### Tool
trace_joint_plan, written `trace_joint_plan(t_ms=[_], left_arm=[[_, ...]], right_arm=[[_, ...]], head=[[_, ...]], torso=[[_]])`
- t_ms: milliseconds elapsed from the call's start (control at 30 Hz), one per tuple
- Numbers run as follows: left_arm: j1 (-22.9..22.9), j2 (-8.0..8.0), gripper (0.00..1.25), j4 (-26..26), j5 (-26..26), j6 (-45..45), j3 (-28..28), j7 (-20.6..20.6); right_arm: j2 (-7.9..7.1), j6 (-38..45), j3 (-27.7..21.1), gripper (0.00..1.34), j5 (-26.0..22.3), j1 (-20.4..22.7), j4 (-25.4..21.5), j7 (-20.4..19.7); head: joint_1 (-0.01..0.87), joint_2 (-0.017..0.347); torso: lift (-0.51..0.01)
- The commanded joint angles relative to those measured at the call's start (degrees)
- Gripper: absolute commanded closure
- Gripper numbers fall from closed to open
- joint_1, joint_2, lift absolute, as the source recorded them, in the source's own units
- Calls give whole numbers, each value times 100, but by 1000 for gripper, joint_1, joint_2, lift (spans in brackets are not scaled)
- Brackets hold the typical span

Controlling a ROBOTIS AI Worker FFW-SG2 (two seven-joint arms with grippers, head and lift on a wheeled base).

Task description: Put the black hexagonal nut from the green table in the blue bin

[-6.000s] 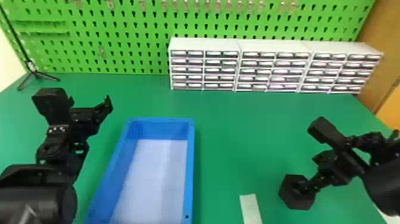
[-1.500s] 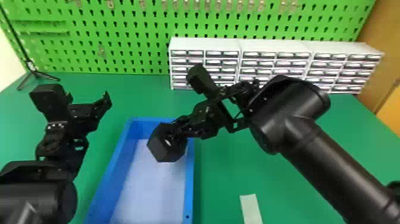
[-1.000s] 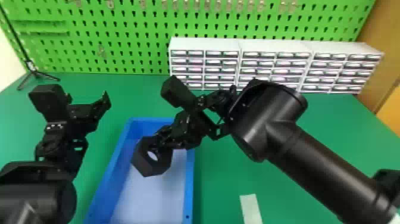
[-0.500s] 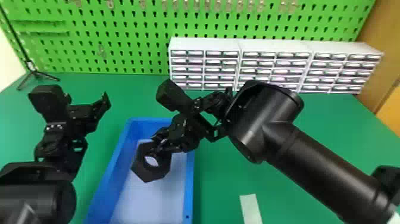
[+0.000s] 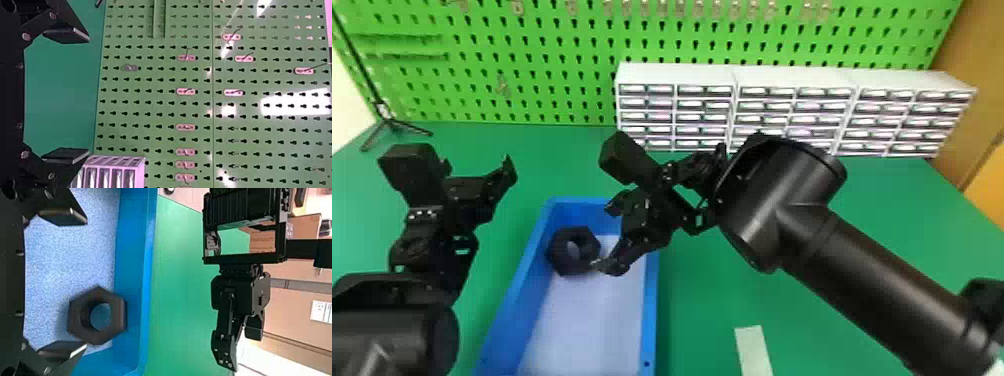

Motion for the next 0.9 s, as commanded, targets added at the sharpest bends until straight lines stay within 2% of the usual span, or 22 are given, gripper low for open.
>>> trace_joint_plan(t_ms=[0, 567, 700, 867], left_arm=[[6, 1, 254, 0, 0, 0, 4, -2], [6, 1, 252, 0, 0, 0, 4, -2], [-3, 1, 252, 0, 0, 0, -5, -2], [-11, 1, 252, 0, 0, 0, -5, 7]], right_arm=[[-8, 0, -10, 110, 5, 13, 0, 0], [-17, -53, -212, 108, -30, 83, 0, 0], [1, -167, -511, 108, -136, 206, 105, 0], [97, -228, -1011, 108, -215, 408, 316, 0]], head=[[683, 28], [683, 28], [683, 28], [683, 28]], torso=[[-96], [-96], [-96], [-96]])
